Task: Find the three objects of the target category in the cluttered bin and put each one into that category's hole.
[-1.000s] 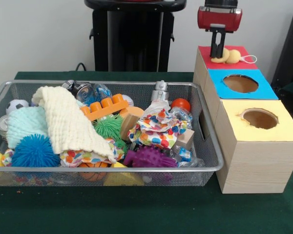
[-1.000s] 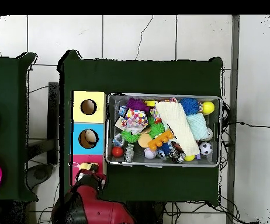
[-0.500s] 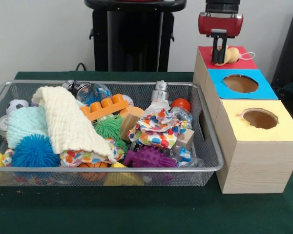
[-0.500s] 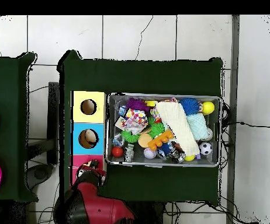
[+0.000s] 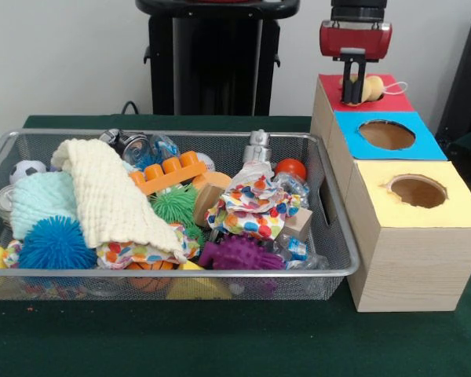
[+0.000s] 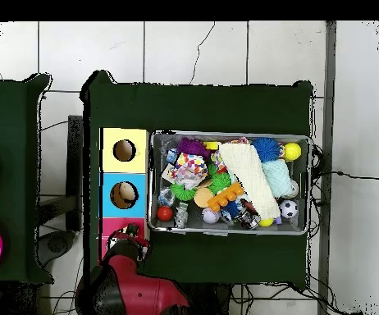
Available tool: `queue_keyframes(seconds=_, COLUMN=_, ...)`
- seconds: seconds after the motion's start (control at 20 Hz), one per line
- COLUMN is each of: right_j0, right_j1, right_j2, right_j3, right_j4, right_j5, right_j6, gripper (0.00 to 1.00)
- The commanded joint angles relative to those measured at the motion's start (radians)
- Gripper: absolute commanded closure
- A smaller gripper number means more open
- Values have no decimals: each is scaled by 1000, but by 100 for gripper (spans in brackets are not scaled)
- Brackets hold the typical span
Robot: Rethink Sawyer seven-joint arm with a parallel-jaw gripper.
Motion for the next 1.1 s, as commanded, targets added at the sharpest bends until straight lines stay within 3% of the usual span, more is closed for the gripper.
queue_keyframes(seconds=0.05, right_j0=24, right_j1=55, right_j2=78, right_j3=5, right_j4=33, right_j5=58, right_j6=228, gripper=100)
queue_keyframes(seconds=0.55, right_j0=46, right_j1=-17, right_j2=32, right_j3=43, right_j4=41, right_j5=87, right_j6=225, gripper=100)
queue_keyframes(seconds=1.1, right_j0=11, right_j1=5, right_j2=23, right_j3=11, right_j4=-9, right_j5=29, right_j6=184, gripper=100)
